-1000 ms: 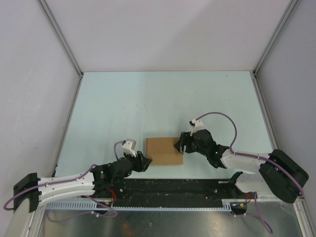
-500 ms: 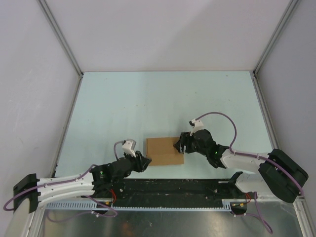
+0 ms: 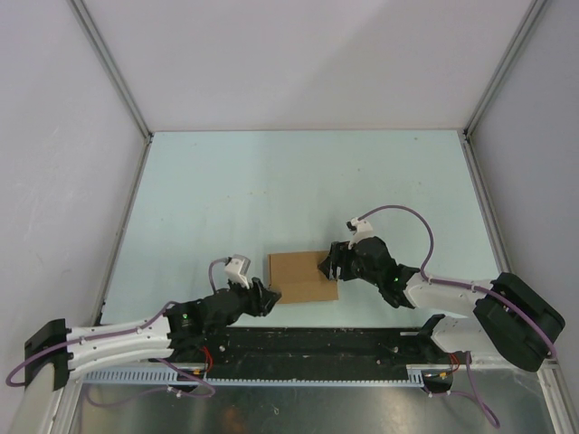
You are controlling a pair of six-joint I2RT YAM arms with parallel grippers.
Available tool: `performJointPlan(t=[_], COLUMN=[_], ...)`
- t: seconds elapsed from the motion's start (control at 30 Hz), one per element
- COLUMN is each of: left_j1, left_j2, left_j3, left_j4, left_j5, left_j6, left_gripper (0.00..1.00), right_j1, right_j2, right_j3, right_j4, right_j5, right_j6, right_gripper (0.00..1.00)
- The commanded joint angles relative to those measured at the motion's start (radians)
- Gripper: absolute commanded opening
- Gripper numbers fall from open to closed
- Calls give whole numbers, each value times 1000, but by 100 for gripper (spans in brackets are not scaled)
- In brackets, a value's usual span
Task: Fold the paper box
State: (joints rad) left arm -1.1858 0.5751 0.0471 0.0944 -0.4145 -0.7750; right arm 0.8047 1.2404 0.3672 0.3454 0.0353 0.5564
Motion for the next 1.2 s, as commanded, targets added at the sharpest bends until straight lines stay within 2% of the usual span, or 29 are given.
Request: performJointPlan(t=[0.0, 0.27, 1.17], left_j1=[-6, -9, -11], left_j2=[18, 95, 2], left_j3=[16, 43, 34], left_j4=[13, 5, 14], left_j5=[26, 62, 83], left_j6=[16, -4, 3], left_gripper=[57, 58, 44], right_j1=[1, 1, 7], right_j2=[-1, -2, 8], right_j3=[30, 30, 30], right_j4=[15, 15, 29], right_j5=[-8, -5, -18], right_j6=[-9, -9, -3], right_gripper=[69, 69, 69])
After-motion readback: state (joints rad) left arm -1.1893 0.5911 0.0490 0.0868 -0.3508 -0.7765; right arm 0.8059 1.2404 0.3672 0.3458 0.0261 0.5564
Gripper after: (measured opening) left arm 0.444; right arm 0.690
